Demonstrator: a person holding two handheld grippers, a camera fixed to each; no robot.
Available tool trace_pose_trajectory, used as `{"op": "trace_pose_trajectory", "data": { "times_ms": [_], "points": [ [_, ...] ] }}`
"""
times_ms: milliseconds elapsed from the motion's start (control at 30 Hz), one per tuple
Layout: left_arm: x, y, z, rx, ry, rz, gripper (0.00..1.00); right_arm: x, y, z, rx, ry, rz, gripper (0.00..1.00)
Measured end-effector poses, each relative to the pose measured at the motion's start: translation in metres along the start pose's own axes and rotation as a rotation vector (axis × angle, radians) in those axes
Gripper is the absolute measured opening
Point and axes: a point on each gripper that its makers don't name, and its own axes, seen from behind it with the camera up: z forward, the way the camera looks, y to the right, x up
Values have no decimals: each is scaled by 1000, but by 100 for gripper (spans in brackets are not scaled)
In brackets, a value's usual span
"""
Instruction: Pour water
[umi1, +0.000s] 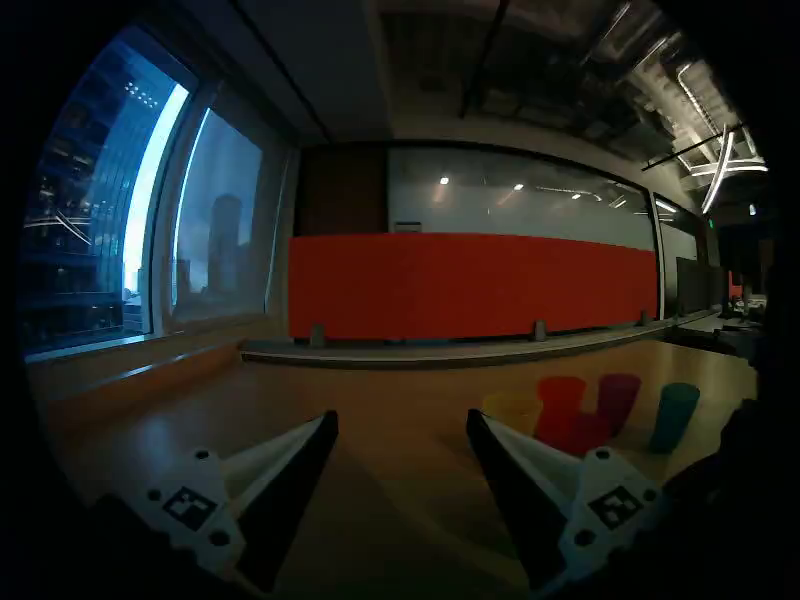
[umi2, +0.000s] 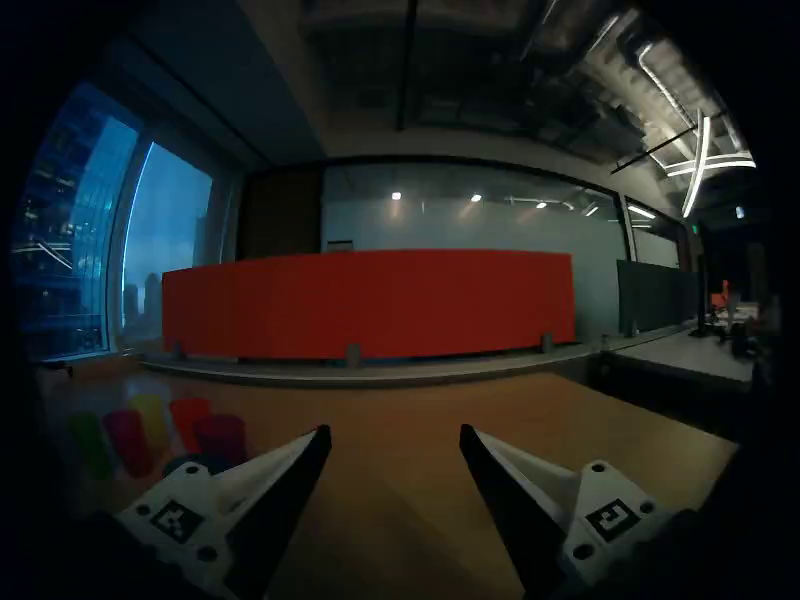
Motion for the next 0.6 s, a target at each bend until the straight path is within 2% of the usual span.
{"op": "trace_pose_trajectory", "data": {
  "times_ms": [367, 600],
  "points": [
    [0, 0, -1, 0, 0, 0, 96, -4, -3, 0, 3, -5, -34, 100],
    [-1, 0, -2, 0, 0, 0, 95, -4, -3, -2, 5, -4, -32, 100]
  ]
}}
